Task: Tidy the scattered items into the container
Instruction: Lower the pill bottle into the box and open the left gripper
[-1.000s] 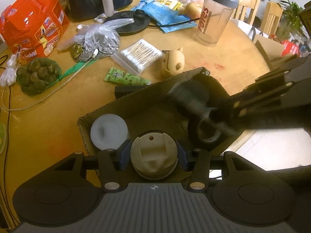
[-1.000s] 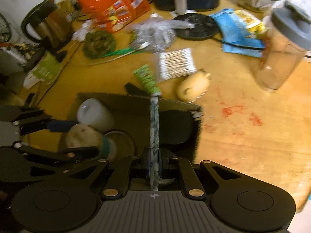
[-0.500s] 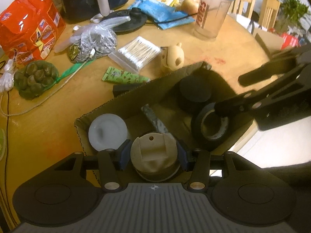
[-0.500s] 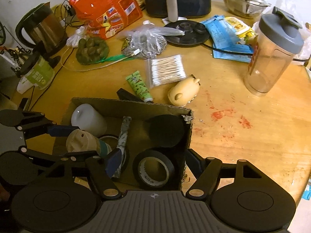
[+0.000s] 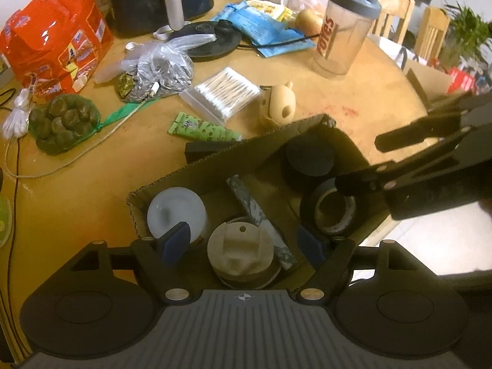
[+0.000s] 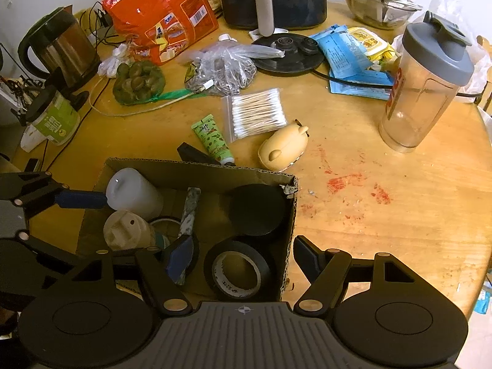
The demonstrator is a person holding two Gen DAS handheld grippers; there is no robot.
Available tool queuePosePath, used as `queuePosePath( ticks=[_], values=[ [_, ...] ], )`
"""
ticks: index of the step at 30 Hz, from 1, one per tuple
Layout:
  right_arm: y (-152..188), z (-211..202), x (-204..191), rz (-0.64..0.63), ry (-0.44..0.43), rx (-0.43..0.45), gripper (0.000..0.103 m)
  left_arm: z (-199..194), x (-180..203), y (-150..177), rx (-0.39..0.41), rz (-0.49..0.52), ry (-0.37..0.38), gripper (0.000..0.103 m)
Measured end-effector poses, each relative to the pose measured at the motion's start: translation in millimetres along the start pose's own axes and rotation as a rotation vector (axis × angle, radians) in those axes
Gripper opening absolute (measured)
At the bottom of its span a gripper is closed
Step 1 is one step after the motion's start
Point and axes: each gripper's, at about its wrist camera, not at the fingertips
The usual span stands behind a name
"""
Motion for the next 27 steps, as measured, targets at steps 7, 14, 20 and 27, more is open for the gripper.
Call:
queuePosePath(
  ticks=[7,14,20,27],
  values=[
    [-2.7,2.3,-2.7,-0.018,0.013,-0.009,0.08,-2.7,-5.3,-2.1,-0.008,-0.046,0.004,0.078],
    [-5.5,5.9,-3.6,-0.032,0.054,-0.03,0.092,-5.9,-16.0,-3.9,-0.014,-0.107,0.021,0.078],
    [-7.9,8.3,-1.3,-0.022,0.078,-0.047,0.097,-8.9,-23.5,-7.6,-0.015,-0.157,0.034,0.078],
    [-12.2,8.3,2.3,-0.007,0.09,-0.044,0.098,-13.3,-31.6,-12.0,-0.005,-0.218,0.044,0.078]
  ],
)
Point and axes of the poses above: each gripper's, at about its wrist camera, not at the fingertips, and z roughly the way its jaws point, x to its right, y to its underside, and after that the axes turned 5 degrees about -x, right-handed
